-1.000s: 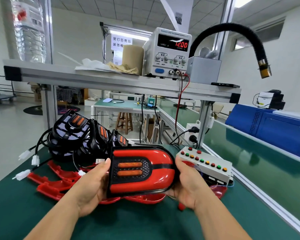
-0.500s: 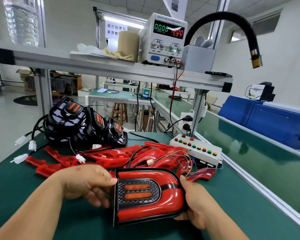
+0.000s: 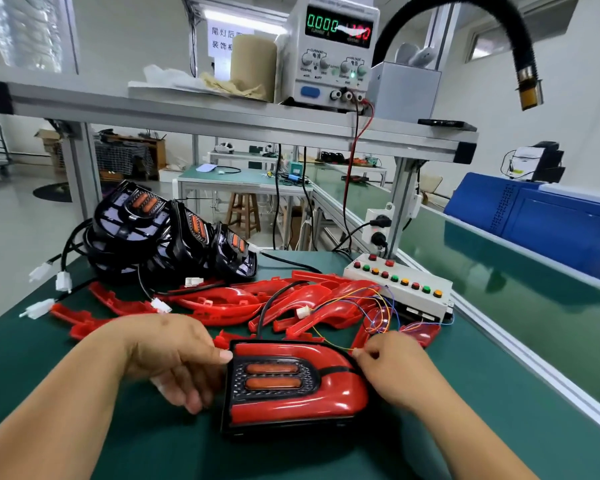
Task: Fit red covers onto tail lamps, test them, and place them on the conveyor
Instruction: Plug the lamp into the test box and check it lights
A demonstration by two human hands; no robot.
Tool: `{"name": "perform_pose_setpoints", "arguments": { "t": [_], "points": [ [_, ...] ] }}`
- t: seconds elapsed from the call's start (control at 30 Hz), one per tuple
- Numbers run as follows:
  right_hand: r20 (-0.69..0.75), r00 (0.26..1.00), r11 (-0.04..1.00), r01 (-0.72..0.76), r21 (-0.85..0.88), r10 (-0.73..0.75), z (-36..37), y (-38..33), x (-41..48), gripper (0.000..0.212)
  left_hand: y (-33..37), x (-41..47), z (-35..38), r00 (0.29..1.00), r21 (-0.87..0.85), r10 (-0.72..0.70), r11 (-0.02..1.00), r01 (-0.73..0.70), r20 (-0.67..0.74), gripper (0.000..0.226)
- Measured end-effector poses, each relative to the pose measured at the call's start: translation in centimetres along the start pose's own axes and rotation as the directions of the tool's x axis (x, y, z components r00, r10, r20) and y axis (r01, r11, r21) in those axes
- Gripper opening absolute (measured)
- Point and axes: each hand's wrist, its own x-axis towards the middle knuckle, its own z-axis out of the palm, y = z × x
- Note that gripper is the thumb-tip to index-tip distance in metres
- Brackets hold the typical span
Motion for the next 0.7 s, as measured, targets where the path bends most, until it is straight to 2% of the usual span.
{"name": "perform_pose_setpoints", "arguments": {
  "t": [0.07,0.17,0.23,0.33,0.47,0.53,0.6,0.7],
  "points": [
    [-0.054,0.998,0.999,0.038,0.017,-0.037,-1.4,-0.6,1.3,0.046,0.6,-0.2,-1.0,1.0,-0.003,-0.011,1.0,0.011,-0.015,0.038],
    [-0.169,0.975,0.982,0.162,0.092,-0.145,-2.8,-2.6,4.0,0.029,2.1,0.1,-2.8,0.996,-0.005,0.028,1.0,-0.028,-0.085,0.034],
    [-0.154,0.967,0.978,0.207,-0.006,-0.206,-2.2,-4.0,5.8,0.021,3.3,1.2,-3.8,0.981,-0.01,0.075,0.997,-0.078,-0.178,0.023],
    [-0.124,0.965,0.957,0.204,-0.204,-0.232,0.3,-4.1,7.5,0.024,5.5,4.0,-4.6,0.942,-0.005,0.133,0.99,-0.142,-0.307,0.012],
    [-0.118,0.97,0.96,0.185,-0.209,-0.212,2.3,-2.9,8.5,0.027,7.0,9.0,-4.0,0.903,0.024,0.113,0.993,-0.113,-0.415,0.016],
    [-0.131,0.965,0.957,0.198,-0.211,-0.228,2.5,-2.7,8.8,0.027,7.6,11.4,-3.2,0.884,0.098,0.13,0.991,-0.096,-0.45,0.022],
    [-0.12,0.965,0.958,0.208,-0.195,-0.234,2.6,-2.6,9.1,0.027,8.4,13.1,-2.4,0.859,0.249,0.192,0.965,-0.079,-0.475,0.025],
    [-0.146,0.952,0.955,0.244,-0.171,-0.269,2.9,-2.4,9.3,0.024,9.3,14.4,-1.2,0.866,0.535,0.257,0.845,0.016,-0.43,0.031]
  ]
}}
